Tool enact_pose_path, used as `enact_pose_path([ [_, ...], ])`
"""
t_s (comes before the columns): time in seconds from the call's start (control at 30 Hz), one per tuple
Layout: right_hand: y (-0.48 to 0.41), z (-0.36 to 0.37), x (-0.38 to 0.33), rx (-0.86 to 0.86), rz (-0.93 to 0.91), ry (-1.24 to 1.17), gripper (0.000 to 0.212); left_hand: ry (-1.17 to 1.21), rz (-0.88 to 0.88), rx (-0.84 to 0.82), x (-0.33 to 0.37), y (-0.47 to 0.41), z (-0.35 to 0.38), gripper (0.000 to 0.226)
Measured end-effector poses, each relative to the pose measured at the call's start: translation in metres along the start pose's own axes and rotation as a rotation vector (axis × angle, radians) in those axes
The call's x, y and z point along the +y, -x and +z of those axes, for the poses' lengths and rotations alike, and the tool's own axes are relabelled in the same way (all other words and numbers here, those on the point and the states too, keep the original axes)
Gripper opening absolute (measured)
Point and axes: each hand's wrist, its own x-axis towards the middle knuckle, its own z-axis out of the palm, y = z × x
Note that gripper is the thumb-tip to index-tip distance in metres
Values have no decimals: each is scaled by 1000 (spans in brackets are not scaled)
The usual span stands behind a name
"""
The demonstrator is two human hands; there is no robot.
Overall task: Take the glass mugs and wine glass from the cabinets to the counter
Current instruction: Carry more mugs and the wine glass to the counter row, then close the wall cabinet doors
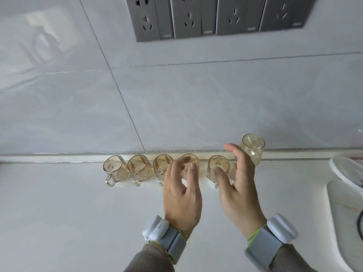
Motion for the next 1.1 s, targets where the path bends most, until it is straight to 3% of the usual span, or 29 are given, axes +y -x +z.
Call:
enact_pose_path([
  [0.27, -6, 9, -114, -14, -139, -45, 52, 24, 118, 69, 81, -16, -90, 58],
  [0.47, -1, 37, -200, -159, -173, -172, 48, -37, 235, 161, 135, -18, -166, 54],
  [0.67, 12, 112, -303, -371, -291, -267, 43, -302, 366, 398, 184, -11, -294, 53],
  [0.9, 57, 171, -382, -605, -402, -533, 40, -484, 326, 675, 209, 32, -396, 51],
  [1.1, 148, 212, -448, -874, -474, -714, 42, -687, 240, 923, 230, 110, -486, 52],
])
